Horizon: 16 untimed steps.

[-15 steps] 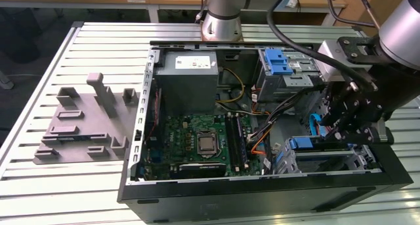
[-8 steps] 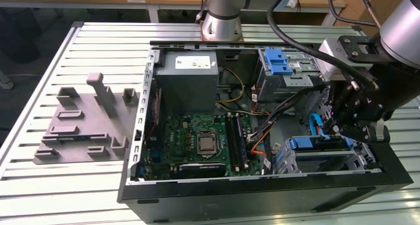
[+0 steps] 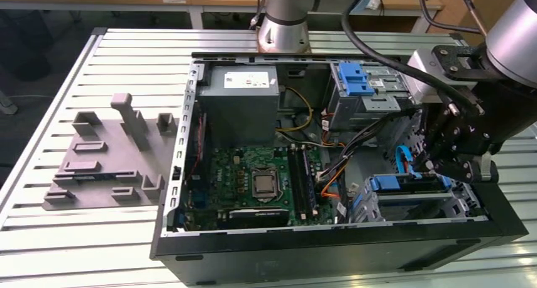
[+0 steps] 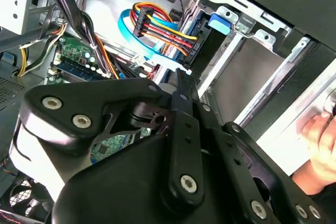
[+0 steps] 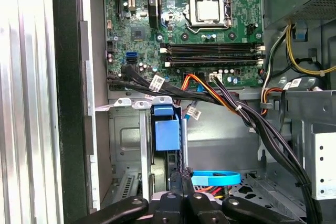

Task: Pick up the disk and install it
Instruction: 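Insert the second disk wire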

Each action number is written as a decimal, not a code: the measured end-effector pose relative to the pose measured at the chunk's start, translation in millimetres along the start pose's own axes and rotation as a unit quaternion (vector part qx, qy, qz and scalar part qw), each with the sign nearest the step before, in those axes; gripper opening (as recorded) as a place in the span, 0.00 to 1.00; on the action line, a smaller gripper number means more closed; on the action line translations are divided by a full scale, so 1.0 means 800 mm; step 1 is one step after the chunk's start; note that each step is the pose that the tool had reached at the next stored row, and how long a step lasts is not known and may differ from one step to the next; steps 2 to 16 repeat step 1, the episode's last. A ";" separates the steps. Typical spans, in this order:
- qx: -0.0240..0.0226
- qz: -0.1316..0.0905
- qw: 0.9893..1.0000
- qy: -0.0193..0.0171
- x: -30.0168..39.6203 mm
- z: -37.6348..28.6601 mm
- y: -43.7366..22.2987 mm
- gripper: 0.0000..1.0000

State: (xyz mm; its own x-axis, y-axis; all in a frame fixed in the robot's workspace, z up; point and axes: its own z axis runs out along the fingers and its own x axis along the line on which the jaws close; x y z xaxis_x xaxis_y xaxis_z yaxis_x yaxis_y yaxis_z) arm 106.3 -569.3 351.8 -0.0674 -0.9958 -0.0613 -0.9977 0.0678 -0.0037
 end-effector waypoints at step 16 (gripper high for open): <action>0.000 0.000 1.000 0.000 0.0000 0.0000 0.0000 0.11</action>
